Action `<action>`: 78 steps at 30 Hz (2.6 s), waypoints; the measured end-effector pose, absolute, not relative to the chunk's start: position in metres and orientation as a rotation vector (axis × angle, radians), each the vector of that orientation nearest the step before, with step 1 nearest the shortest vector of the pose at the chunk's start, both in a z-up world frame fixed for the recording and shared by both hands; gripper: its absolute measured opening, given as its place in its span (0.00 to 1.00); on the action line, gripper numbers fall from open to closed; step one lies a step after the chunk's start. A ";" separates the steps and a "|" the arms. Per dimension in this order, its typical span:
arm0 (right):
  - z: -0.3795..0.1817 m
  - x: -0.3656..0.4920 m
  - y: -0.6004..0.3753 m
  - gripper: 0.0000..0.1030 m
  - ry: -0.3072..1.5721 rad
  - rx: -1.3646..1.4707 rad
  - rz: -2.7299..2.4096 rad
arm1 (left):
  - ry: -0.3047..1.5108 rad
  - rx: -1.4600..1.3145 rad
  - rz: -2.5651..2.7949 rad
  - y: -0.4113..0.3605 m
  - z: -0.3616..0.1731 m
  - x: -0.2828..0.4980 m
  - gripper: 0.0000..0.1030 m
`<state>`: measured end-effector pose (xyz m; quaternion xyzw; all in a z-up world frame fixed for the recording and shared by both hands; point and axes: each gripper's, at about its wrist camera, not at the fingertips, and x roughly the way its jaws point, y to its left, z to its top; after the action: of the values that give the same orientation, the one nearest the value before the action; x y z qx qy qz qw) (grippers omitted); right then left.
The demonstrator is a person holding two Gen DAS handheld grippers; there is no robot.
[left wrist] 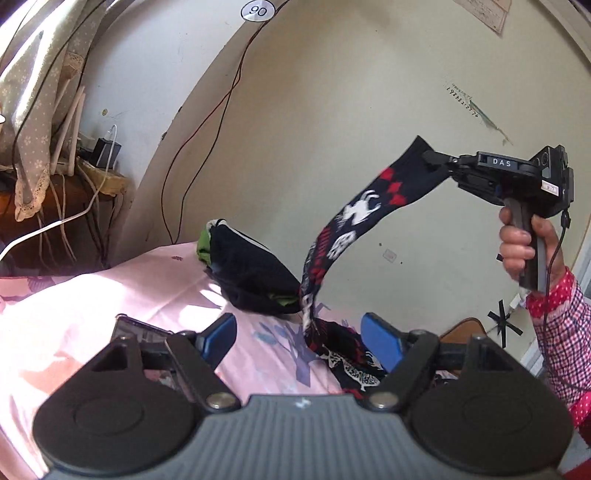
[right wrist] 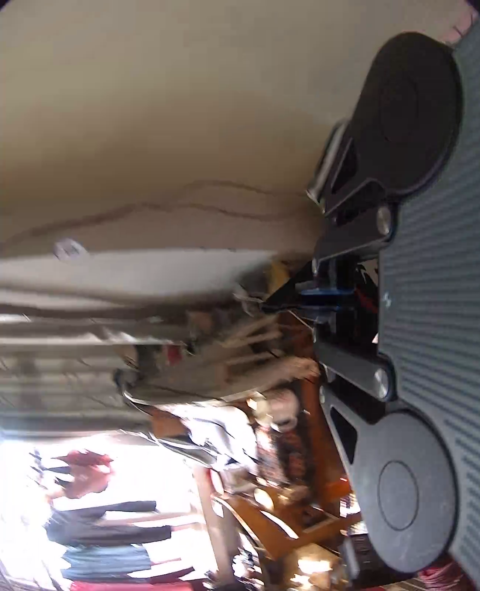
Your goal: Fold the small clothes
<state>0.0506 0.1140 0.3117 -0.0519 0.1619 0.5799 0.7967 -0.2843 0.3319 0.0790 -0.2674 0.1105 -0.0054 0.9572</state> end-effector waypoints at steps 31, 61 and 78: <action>0.074 0.145 -0.284 0.08 0.676 0.579 0.439 | 0.655 -0.372 -0.357 0.148 0.003 0.071 0.49; 0.068 0.075 -0.106 0.70 0.498 -0.255 0.541 | 0.662 -0.615 -0.380 0.195 -0.003 0.073 0.62; 0.089 0.120 -0.003 0.15 0.489 -0.061 0.512 | 0.463 -0.759 -0.354 0.246 0.030 0.049 0.67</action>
<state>0.1201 -0.0027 0.0894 -0.0300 0.2392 0.2508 0.9375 0.0487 0.2460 0.0297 -0.3651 0.2229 -0.1701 0.8877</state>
